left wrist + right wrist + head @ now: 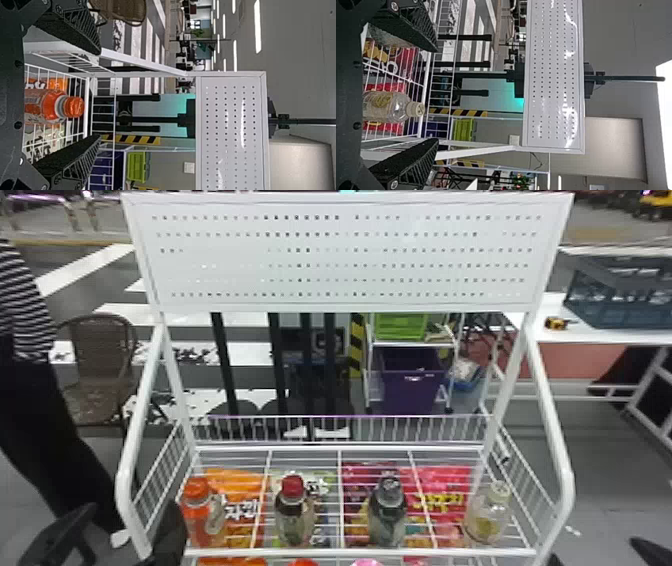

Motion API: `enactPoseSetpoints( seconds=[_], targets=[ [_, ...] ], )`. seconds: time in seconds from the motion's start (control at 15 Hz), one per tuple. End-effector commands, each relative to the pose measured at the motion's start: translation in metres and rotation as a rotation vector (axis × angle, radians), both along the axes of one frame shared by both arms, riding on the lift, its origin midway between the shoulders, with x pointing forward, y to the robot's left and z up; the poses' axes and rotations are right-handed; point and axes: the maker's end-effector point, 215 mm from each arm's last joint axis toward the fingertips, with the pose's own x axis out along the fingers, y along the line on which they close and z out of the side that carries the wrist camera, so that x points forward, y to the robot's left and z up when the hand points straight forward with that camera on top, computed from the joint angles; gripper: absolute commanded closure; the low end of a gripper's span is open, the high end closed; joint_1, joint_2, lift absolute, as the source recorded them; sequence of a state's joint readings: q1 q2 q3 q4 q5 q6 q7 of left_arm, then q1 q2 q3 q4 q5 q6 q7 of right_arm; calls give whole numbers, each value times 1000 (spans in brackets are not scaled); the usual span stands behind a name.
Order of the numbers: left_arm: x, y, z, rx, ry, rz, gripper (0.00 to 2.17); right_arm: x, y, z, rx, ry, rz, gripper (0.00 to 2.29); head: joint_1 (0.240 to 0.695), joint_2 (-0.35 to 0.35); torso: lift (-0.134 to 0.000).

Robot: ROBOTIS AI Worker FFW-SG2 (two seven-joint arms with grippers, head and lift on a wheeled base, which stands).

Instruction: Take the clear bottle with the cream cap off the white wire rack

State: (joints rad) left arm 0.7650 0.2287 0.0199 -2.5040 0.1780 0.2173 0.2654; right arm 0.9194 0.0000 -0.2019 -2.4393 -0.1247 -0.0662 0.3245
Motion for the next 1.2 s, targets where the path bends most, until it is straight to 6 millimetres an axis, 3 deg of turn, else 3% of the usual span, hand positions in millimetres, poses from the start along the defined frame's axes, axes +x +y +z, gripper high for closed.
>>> enactPoseSetpoints(
  seconds=[0.0, 0.6, 0.8, 1.07, 1.13],
  targets=[
    [0, 0, 1, 0, -2, 0, 144, -2, -2, 0, 2, 2, -3, 90, 499, 0, 0],
    [-2, -6, 3, -2, -4, -8, 144, -3, -2, 2, 5, -2, -3, 93, 499, 0, 0],
    [-4, -7, 2, -1, 1, -10, 144, -1, -7, -6, 11, -16, -18, 93, 499, 0, 0],
    [-6, -17, -4, 6, 15, -27, 144, 22, -18, -63, 21, -6, -55, 97, 499, 0, 0],
    [-6, -21, -5, 11, 20, -33, 144, 32, -20, -85, 18, 14, -62, 97, 499, 0, 0]
  ],
)
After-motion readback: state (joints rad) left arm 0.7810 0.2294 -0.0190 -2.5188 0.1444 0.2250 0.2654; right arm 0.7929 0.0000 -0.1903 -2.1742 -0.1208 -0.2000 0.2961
